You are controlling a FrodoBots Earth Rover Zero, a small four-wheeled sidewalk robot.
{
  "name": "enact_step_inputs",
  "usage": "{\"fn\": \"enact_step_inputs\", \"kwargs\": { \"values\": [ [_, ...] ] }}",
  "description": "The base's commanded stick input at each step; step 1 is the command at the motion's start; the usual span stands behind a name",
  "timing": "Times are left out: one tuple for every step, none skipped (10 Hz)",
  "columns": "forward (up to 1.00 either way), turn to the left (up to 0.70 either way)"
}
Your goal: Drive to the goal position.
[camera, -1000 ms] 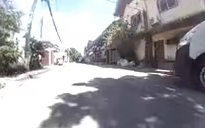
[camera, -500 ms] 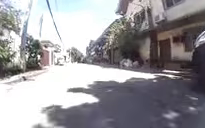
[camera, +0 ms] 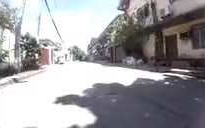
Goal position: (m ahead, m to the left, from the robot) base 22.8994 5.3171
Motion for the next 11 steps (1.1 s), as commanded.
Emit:
{"fn": "enact_step_inputs", "kwargs": {
  "values": [
    [1.0,-0.4],
    [1.0,-0.4],
    [1.0,-0.16],
    [1.0,-0.01],
    [1.0,0.06],
    [1.0,0.05],
    [1.0,0.01],
    [1.0,0.06],
    [1.0,0.16],
    [1.0,0.15],
    [1.0,0.13]
  ]
}}
